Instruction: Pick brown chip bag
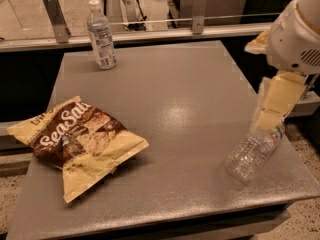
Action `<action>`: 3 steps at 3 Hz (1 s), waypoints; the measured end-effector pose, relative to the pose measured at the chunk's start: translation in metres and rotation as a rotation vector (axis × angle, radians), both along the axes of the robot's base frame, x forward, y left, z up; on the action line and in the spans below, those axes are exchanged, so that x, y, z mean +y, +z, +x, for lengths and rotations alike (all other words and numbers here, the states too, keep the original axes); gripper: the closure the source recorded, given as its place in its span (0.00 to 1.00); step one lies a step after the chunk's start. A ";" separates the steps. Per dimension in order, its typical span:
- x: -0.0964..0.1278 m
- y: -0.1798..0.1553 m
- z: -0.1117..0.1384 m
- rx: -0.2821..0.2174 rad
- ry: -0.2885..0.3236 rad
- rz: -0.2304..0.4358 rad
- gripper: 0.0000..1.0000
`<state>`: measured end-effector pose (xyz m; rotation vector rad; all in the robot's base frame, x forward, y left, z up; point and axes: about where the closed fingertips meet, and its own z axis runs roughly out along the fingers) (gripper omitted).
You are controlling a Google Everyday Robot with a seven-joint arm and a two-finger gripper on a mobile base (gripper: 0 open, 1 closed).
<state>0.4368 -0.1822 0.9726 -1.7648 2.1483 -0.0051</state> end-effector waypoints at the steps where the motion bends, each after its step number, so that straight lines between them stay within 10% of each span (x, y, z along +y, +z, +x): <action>1: 0.091 -0.008 -0.018 0.027 0.157 0.127 0.00; 3: 0.212 -0.039 -0.061 0.098 0.324 0.240 0.00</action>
Offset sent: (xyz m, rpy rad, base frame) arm -0.0700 0.2211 -0.0508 0.2763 0.1625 0.3616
